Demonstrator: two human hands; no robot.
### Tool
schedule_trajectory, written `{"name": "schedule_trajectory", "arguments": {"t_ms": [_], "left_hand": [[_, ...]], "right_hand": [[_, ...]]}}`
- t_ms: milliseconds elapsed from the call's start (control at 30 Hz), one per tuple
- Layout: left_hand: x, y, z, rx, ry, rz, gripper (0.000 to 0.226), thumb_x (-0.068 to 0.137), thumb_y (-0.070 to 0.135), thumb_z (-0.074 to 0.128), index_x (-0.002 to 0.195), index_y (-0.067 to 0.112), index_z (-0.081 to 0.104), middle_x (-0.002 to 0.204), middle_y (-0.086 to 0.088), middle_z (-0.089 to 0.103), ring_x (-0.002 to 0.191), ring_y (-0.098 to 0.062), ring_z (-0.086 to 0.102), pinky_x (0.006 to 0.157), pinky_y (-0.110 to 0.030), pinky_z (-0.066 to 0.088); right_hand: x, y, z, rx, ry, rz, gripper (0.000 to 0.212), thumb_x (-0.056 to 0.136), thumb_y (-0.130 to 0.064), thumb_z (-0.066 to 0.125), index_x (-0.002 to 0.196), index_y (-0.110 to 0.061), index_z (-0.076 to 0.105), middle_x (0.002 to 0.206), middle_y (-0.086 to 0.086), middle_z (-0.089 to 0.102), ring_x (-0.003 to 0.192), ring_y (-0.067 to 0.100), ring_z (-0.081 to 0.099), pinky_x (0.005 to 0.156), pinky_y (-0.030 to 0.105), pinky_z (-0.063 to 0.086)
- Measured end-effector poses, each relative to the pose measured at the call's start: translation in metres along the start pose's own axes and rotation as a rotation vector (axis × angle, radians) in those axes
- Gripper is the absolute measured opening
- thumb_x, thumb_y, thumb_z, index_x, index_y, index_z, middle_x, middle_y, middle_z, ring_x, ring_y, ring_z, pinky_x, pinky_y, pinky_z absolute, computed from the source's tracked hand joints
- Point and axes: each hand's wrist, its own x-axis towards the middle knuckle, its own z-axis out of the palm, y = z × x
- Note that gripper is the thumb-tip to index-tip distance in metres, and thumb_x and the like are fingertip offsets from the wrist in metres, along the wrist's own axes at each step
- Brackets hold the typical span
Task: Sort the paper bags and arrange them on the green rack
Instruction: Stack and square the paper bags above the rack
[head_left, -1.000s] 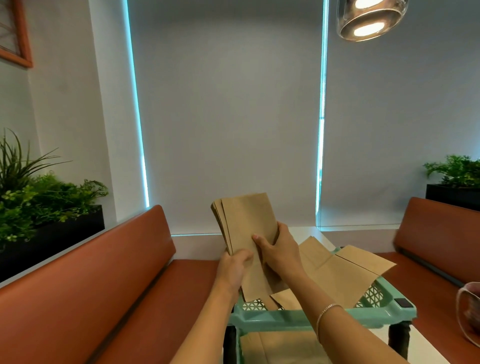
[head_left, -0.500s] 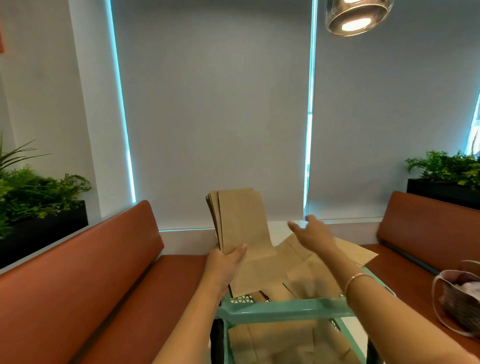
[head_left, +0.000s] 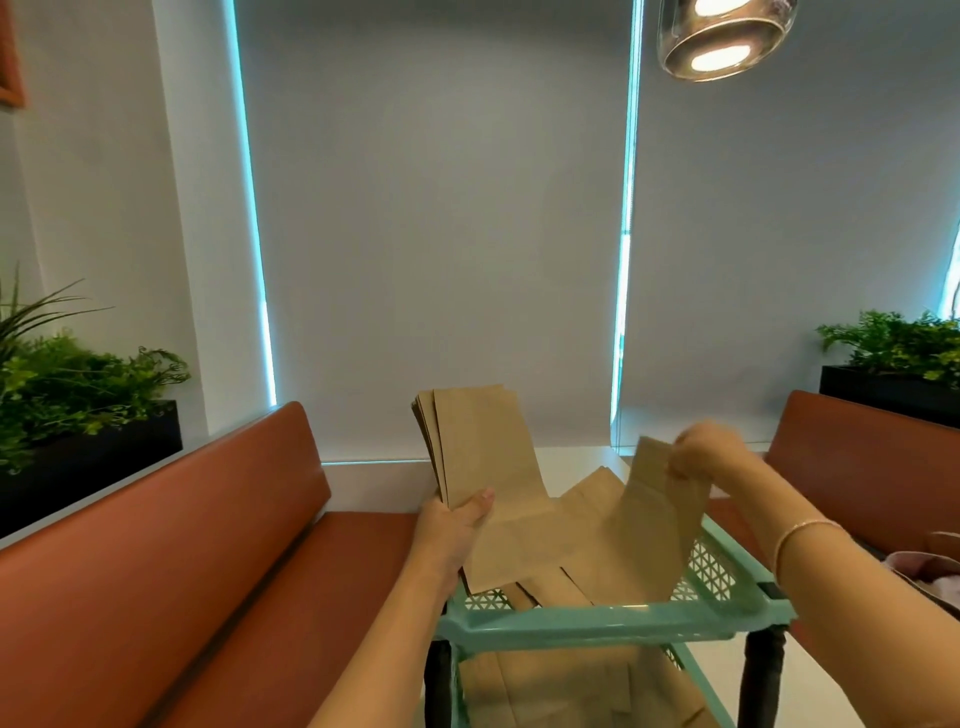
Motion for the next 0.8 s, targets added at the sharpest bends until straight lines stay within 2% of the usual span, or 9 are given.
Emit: {"name": "schedule_trajectory", "arguments": {"t_ms": [100, 200, 267, 367, 433, 500, 600, 700, 800], "left_hand": [[0.003, 0.0, 0.0, -0.042, 0.003, 0.003, 0.019, 0.088, 0.014, 0.063, 0.106, 0.007, 0.064, 0.105, -0.01, 0.069, 0.098, -0.025, 0.065, 0.085, -0.041, 0.054], [0.001, 0.002, 0.001, -0.044, 0.023, 0.018, 0.008, 0.094, 0.014, 0.055, 0.098, 0.014, 0.062, 0.096, -0.006, 0.067, 0.09, -0.024, 0.064, 0.073, -0.035, 0.054], [0.002, 0.002, 0.001, -0.032, 0.035, 0.013, 0.016, 0.095, 0.018, 0.053, 0.108, 0.012, 0.061, 0.102, -0.007, 0.066, 0.098, -0.026, 0.062, 0.083, -0.039, 0.052], [0.0, 0.002, 0.0, -0.003, 0.078, -0.012, 0.037, 0.094, 0.038, 0.052, 0.122, 0.014, 0.056, 0.117, -0.008, 0.064, 0.11, -0.028, 0.059, 0.098, -0.049, 0.046], [0.002, -0.001, -0.003, 0.01, 0.078, -0.024, 0.049, 0.092, 0.051, 0.045, 0.128, 0.017, 0.053, 0.121, -0.009, 0.062, 0.112, -0.03, 0.058, 0.097, -0.051, 0.046], [0.002, -0.001, -0.003, -0.023, 0.075, -0.02, 0.049, 0.093, 0.054, 0.039, 0.126, 0.021, 0.054, 0.119, -0.008, 0.063, 0.108, -0.029, 0.06, 0.094, -0.051, 0.049], [0.004, 0.001, -0.004, -0.043, 0.061, -0.005, 0.053, 0.087, 0.062, 0.04, 0.12, 0.023, 0.057, 0.118, -0.005, 0.065, 0.107, -0.026, 0.061, 0.095, -0.049, 0.049], [0.003, 0.002, -0.002, -0.031, 0.018, 0.029, 0.036, 0.082, 0.057, 0.053, 0.104, 0.03, 0.059, 0.113, -0.004, 0.067, 0.104, -0.024, 0.063, 0.094, -0.049, 0.05], [0.004, 0.0, -0.002, -0.024, -0.019, 0.054, 0.02, 0.084, 0.029, 0.067, 0.102, 0.024, 0.061, 0.111, -0.008, 0.068, 0.102, -0.025, 0.064, 0.093, -0.049, 0.05]], "right_hand": [[-0.017, -0.032, -0.026, 0.443, 0.088, -0.172, 0.022, 0.085, -0.005, 0.056, 0.104, -0.005, 0.068, 0.099, 0.012, 0.066, 0.09, 0.025, 0.06, 0.078, 0.033, 0.05], [-0.046, -0.057, -0.036, 0.682, 0.393, -0.416, 0.029, 0.087, -0.008, 0.055, 0.112, -0.015, 0.069, 0.102, 0.004, 0.068, 0.096, 0.02, 0.062, 0.088, 0.032, 0.049], [-0.063, -0.068, -0.024, 0.719, 0.446, -0.547, 0.03, 0.087, -0.008, 0.057, 0.112, -0.019, 0.069, 0.104, 0.004, 0.068, 0.095, 0.016, 0.061, 0.083, 0.023, 0.044], [-0.078, -0.069, 0.013, 0.691, 0.263, -0.68, 0.023, 0.087, -0.012, 0.063, 0.105, -0.023, 0.072, 0.107, 0.001, 0.067, 0.097, 0.01, 0.057, 0.089, 0.02, 0.043], [-0.08, -0.06, 0.041, 0.592, 0.06, -0.732, 0.022, 0.087, -0.014, 0.064, 0.096, -0.033, 0.072, 0.119, -0.003, 0.063, 0.109, 0.008, 0.053, 0.101, 0.031, 0.041], [-0.082, -0.051, 0.061, 0.453, -0.142, -0.716, 0.031, 0.087, -0.015, 0.063, 0.085, -0.046, 0.069, 0.13, -0.01, 0.052, 0.12, 0.009, 0.045, 0.105, 0.036, 0.039], [-0.084, -0.044, 0.074, 0.551, -0.347, -0.647, 0.04, 0.084, 0.0, 0.062, 0.077, -0.037, 0.074, 0.131, -0.015, 0.044, 0.121, 0.012, 0.044, 0.093, 0.028, 0.05], [-0.088, -0.041, 0.069, 0.628, -0.438, -0.618, 0.038, 0.078, 0.011, 0.062, 0.074, -0.025, 0.076, 0.129, -0.014, 0.047, 0.116, 0.008, 0.045, 0.076, 0.01, 0.051], [-0.09, -0.039, 0.064, 0.625, -0.515, -0.6, 0.034, 0.074, 0.009, 0.063, 0.07, -0.022, 0.076, 0.125, -0.016, 0.051, 0.115, 0.004, 0.046, 0.074, 0.004, 0.045]]}}
